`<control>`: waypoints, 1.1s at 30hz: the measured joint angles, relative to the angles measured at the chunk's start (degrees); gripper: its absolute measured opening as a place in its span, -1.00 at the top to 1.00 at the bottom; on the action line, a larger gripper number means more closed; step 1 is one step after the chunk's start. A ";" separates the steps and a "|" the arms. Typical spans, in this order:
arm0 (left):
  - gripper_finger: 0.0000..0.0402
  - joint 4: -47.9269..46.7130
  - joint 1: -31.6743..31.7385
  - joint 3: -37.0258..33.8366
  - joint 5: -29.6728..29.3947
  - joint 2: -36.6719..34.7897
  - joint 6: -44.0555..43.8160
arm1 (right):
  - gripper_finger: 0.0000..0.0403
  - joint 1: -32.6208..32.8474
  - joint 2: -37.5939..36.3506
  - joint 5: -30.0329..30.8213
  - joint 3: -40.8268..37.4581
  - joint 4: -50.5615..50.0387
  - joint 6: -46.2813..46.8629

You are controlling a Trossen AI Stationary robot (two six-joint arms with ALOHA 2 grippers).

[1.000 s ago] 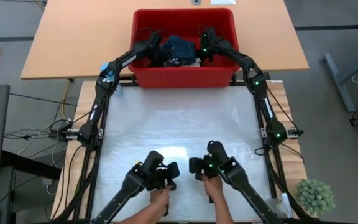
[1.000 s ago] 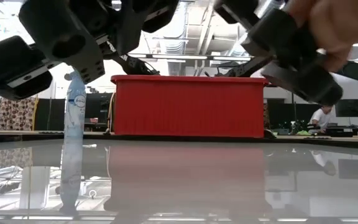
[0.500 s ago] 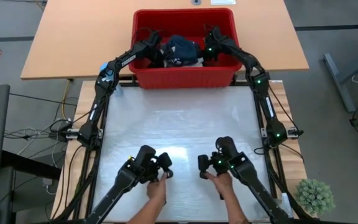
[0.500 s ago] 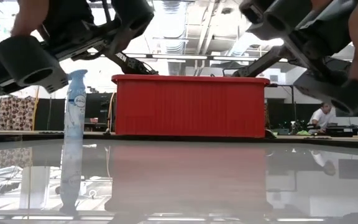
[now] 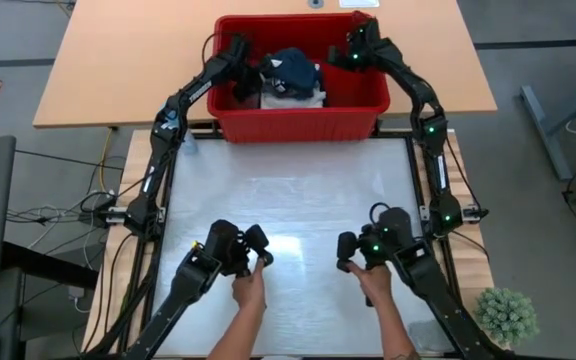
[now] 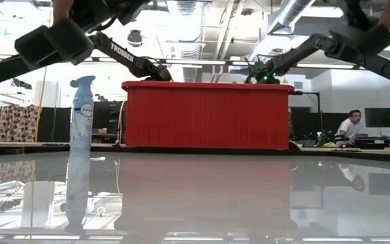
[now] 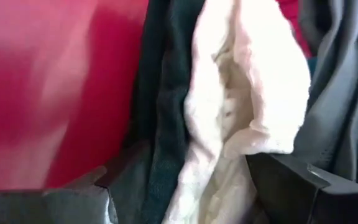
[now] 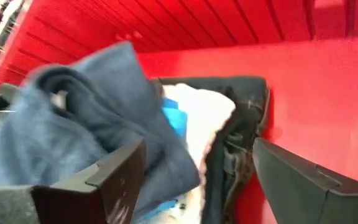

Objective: Fold laundry
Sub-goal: Put the stacked clothes into the red bin, then return to Home Position

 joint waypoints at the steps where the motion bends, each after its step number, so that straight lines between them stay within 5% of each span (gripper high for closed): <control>1: -0.25 0.45 0.17 0.04 0.35 -0.01 0.22 | -0.57 -0.02 -0.51 0.04 0.00 0.12 -0.02; 10: -0.25 1.56 1.56 0.06 3.26 -0.60 -2.17 | -0.57 -0.28 -4.92 1.38 0.00 1.84 -1.68; 26: -0.25 14.43 2.82 0.15 -9.95 -3.07 -14.89 | -0.57 -0.31 -7.36 1.07 0.00 -0.68 -3.06; 30: -0.25 12.84 2.76 0.15 -10.40 -3.13 -17.08 | -0.57 -0.31 -7.60 0.68 -0.01 -0.41 -3.46; 33: -0.25 20.39 2.75 0.10 -9.27 -3.13 -18.44 | -0.57 -0.37 -9.12 -0.77 -0.02 0.94 -6.43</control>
